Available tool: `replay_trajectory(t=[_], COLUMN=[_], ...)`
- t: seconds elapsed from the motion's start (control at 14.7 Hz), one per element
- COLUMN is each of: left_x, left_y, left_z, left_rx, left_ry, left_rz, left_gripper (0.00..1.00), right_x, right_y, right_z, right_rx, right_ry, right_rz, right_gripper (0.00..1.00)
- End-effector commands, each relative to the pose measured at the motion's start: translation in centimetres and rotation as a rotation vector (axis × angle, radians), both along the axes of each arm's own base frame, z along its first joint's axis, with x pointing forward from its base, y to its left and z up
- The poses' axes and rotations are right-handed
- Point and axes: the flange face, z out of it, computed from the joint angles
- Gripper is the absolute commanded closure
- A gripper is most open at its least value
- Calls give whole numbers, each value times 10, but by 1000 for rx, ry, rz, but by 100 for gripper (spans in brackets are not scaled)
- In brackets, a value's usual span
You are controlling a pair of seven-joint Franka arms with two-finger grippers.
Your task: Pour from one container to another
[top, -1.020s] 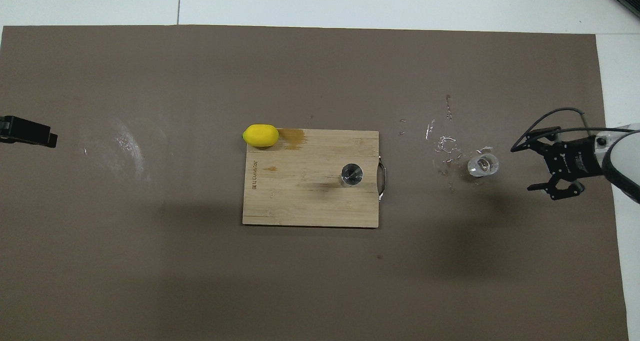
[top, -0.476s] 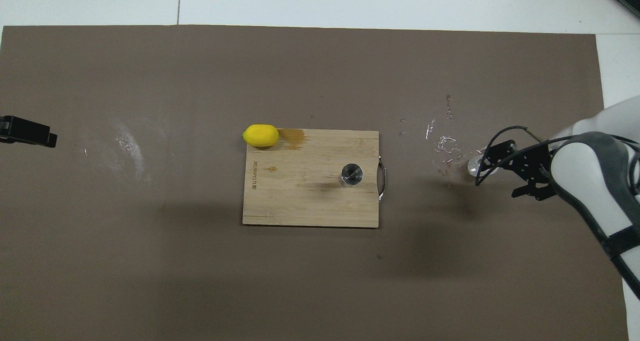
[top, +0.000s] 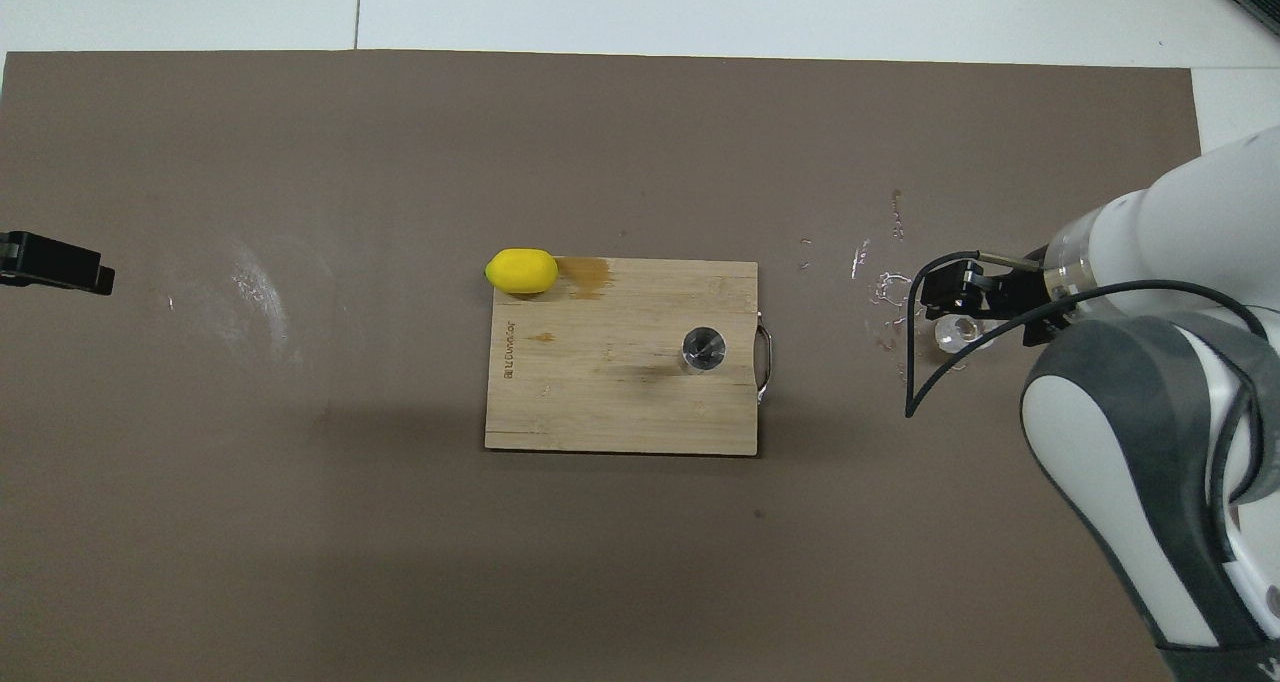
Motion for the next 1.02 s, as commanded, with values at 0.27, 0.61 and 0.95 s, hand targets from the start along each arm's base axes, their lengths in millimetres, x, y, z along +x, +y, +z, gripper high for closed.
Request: replay_trajectory(t=[0.27, 0.61, 0.95], left_x=[-7, -6, -7], left_y=[-4, -3, 0], left_z=[2, 2, 2], left_rx=[14, 14, 14], left_ry=[-18, -18, -18], left_rz=[1, 3, 6], left_gripper=[0, 0, 0], right_x=[7, 2, 5], right_y=[-6, -14, -26], right_z=[93, 101, 102], right_rx=[-33, -47, -31], right_ry=[-59, -22, -36], right_rz=[92, 158, 142], right_gripper=[0, 0, 0])
